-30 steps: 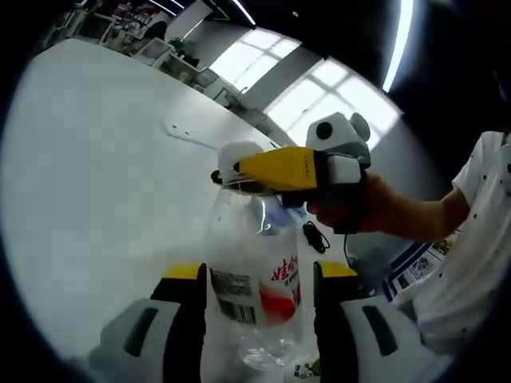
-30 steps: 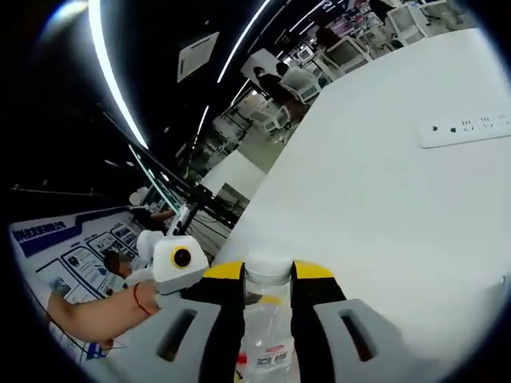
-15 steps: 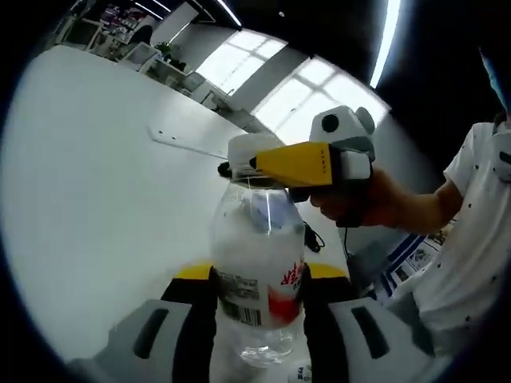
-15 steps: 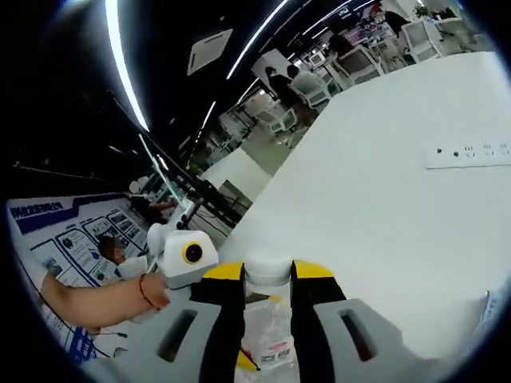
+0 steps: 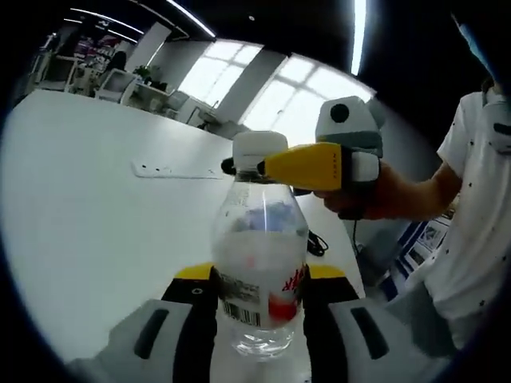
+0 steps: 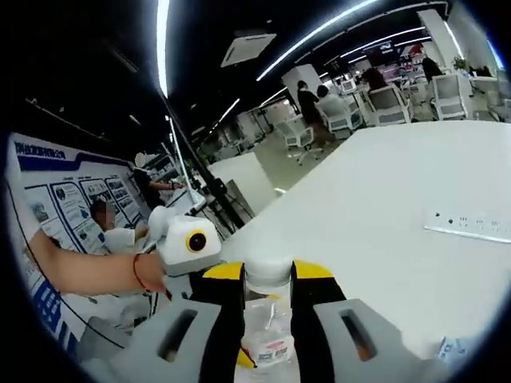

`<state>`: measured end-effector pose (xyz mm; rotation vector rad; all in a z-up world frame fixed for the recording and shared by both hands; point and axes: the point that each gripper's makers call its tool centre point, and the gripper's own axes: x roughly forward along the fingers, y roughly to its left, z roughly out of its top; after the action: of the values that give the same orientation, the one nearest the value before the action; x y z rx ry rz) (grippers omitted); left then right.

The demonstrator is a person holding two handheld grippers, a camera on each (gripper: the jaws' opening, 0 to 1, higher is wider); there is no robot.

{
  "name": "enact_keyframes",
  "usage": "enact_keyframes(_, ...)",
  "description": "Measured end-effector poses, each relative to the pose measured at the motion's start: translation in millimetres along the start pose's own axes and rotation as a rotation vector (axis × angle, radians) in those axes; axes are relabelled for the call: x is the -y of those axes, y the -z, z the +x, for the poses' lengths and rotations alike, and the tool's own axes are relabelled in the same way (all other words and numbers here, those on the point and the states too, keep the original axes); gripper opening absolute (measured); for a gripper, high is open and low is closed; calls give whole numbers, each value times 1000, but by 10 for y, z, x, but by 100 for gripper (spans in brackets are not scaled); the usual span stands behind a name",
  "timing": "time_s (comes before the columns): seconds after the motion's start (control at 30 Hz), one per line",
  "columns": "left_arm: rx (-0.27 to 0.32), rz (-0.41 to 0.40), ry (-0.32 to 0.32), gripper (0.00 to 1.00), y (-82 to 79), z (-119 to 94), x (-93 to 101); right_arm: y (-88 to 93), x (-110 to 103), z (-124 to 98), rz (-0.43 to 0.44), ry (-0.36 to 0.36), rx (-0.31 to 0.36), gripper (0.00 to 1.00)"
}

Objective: Arrange the tabletop items into an orderly group along one side of the table until the central work area is clear of visible clutter.

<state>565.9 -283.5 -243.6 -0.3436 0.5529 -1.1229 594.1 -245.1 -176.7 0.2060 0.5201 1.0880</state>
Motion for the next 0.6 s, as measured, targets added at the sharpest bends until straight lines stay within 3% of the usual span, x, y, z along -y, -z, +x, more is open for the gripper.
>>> enact_keyframes(0.13,-5,94,-11,41,-86,55,-16,-76,-50,-59,-135,6,17,19)
enact_keyframes(0.37,12,184,-10,40,-226,148,-3,-189,-69,-142,-312,29,57,19)
enact_keyframes(0.6,7,273,-13,40,-317,210,-11,-241,-44,-206,-406,57,81,19)
